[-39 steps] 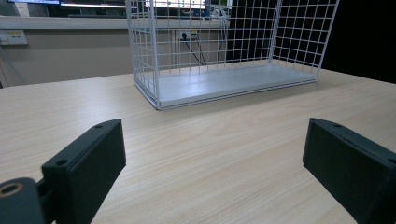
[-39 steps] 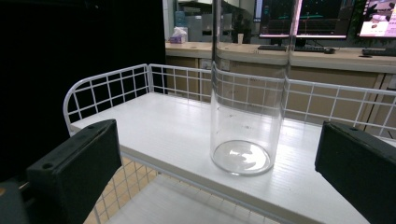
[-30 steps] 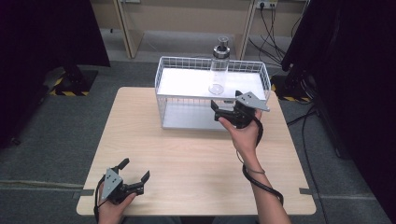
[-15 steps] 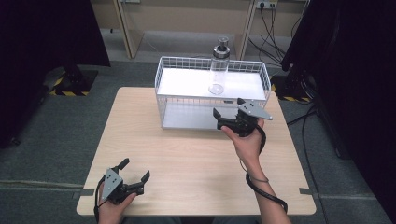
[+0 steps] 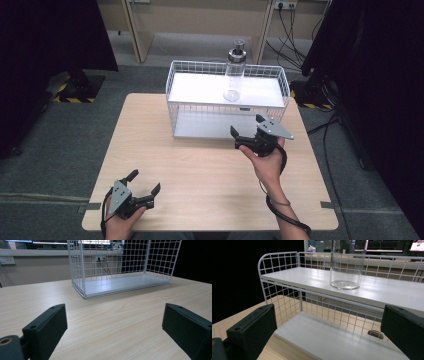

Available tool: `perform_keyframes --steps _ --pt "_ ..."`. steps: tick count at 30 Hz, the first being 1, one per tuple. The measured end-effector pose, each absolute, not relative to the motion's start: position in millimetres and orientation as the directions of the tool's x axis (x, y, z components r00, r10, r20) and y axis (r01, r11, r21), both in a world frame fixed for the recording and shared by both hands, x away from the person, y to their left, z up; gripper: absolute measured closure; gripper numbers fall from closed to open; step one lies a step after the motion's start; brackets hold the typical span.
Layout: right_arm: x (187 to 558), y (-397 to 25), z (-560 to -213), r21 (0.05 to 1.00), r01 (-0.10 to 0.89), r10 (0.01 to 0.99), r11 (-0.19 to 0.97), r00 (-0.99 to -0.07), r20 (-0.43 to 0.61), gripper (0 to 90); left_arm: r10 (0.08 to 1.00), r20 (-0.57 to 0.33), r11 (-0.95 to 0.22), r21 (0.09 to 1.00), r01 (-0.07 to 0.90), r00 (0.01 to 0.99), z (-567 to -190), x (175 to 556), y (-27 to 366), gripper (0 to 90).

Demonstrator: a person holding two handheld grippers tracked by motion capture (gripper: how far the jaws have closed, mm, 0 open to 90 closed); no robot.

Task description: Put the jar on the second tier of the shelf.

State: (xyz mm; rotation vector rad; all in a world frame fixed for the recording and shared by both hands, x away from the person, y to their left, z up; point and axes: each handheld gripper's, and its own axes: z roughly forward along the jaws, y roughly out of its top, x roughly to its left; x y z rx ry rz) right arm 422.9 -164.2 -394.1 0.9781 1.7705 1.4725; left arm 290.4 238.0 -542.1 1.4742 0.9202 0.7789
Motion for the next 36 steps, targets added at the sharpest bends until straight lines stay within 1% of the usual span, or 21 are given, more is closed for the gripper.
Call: perform_keyframes --steps 36 --pt "383 -198 -435 0.972 0.202 0.865 0.119 -0.502 -0.001 0.6 0.885 -0.032 -0.019 0.994 0.104 0.464 -542 290 238 5.3"
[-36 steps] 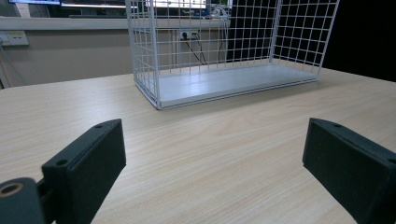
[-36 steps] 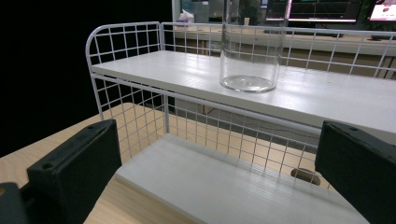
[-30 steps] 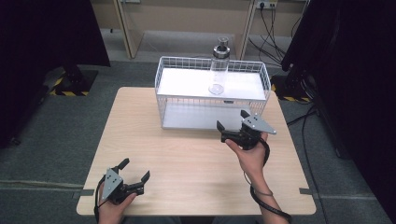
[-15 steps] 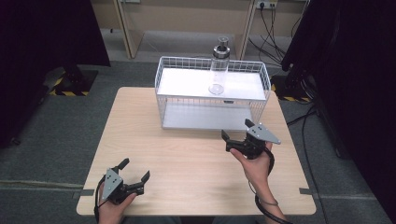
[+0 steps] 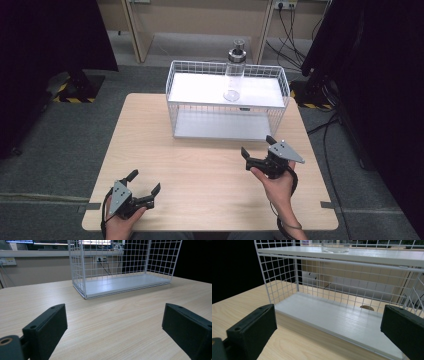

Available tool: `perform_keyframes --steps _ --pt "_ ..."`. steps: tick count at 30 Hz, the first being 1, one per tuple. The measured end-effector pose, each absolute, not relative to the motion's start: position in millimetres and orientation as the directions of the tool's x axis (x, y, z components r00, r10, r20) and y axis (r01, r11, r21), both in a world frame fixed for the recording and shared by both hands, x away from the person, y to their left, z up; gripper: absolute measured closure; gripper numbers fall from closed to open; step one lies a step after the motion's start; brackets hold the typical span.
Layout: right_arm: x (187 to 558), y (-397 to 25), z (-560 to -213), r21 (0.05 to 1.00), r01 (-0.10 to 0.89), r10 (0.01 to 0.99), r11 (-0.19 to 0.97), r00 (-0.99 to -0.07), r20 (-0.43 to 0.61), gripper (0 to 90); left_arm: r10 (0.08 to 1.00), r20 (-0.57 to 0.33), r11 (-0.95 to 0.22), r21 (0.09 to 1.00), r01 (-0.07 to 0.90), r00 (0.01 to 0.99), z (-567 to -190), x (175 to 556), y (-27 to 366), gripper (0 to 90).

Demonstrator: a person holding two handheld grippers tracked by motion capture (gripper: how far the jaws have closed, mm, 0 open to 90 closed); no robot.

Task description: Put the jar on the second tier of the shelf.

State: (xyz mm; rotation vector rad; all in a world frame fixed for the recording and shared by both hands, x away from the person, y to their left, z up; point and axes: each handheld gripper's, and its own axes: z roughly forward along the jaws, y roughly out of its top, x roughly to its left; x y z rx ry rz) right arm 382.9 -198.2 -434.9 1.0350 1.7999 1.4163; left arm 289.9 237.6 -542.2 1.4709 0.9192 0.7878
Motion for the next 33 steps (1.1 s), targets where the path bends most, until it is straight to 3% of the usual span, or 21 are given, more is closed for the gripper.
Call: perform_keyframes --steps 33 --pt "349 -236 -471 0.959 0.262 0.896 0.111 -0.445 0.018 0.6 0.887 -0.029 -0.021 0.994 0.103 0.461 -542 290 237 5.3"
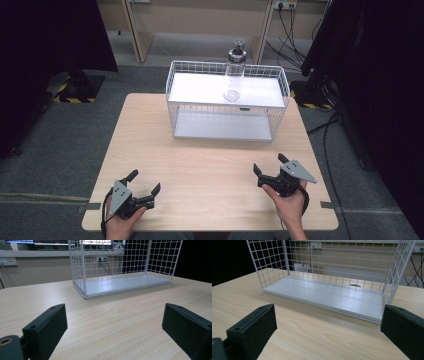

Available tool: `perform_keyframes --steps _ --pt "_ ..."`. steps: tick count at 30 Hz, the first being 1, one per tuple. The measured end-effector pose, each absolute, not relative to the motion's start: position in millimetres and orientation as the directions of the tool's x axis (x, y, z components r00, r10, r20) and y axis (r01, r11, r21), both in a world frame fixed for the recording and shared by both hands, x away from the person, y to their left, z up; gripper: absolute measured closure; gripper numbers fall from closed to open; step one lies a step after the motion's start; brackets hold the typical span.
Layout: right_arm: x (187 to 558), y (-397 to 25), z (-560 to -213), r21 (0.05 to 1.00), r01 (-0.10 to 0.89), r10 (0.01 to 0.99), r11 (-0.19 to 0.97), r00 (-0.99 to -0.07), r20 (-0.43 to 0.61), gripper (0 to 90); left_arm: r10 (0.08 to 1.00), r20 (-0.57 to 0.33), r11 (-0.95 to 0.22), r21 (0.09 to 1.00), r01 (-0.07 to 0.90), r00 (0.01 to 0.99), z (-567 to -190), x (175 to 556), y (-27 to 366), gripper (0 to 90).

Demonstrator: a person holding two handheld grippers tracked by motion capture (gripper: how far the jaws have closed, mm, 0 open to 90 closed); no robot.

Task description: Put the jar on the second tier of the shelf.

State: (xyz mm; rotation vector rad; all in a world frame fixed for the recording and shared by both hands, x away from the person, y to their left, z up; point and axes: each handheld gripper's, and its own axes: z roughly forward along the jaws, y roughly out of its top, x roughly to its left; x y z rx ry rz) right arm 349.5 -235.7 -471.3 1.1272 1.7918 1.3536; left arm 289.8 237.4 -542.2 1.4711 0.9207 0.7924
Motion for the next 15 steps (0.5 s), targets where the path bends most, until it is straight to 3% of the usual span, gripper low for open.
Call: perform_keyframes --steps 15 --pt "339 -248 -488 0.952 0.29 0.91 0.101 -0.413 0.029 0.6 0.888 -0.028 -0.022 0.994 0.103 0.459 -542 290 237 5.3"
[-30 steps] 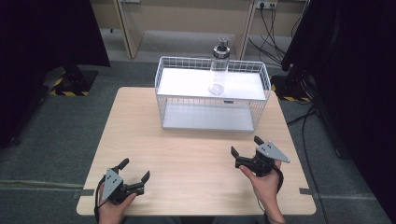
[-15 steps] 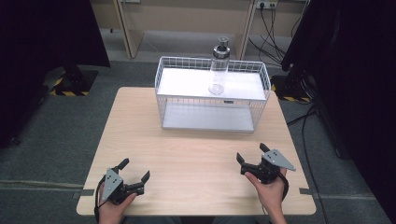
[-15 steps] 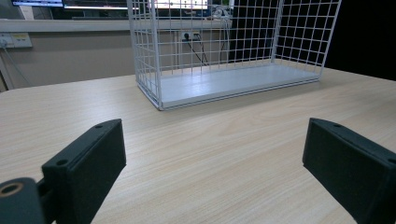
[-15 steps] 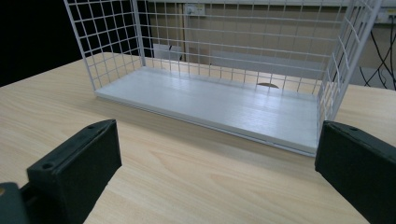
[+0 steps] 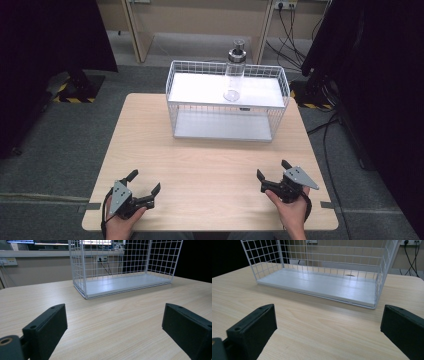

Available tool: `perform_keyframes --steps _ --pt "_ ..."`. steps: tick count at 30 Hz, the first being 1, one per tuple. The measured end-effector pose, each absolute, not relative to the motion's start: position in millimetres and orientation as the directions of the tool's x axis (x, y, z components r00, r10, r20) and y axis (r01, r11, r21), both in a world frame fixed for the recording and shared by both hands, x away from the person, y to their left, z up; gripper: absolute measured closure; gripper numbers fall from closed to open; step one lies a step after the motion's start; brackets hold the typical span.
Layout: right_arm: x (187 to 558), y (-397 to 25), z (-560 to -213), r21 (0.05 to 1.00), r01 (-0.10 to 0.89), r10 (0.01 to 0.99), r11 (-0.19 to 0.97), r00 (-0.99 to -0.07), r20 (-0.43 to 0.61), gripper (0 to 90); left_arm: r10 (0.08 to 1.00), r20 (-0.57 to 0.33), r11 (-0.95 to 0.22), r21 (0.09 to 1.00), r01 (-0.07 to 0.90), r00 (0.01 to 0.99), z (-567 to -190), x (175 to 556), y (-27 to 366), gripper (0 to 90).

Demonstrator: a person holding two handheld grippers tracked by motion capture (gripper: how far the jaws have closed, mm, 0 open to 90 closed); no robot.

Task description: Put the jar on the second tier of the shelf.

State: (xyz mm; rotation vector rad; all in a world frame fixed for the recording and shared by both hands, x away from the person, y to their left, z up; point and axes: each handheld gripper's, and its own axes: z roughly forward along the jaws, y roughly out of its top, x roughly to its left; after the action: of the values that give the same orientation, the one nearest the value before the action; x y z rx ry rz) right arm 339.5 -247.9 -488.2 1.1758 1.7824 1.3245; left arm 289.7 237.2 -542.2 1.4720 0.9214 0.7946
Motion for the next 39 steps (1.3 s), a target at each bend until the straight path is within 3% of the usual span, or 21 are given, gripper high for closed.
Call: perform_keyframes --steps 39 --pt "326 -288 -510 0.949 0.314 0.954 0.04 -0.293 0.057 0.9 0.89 -0.03 -0.02 0.995 0.103 0.455 -542 290 237 5.3"
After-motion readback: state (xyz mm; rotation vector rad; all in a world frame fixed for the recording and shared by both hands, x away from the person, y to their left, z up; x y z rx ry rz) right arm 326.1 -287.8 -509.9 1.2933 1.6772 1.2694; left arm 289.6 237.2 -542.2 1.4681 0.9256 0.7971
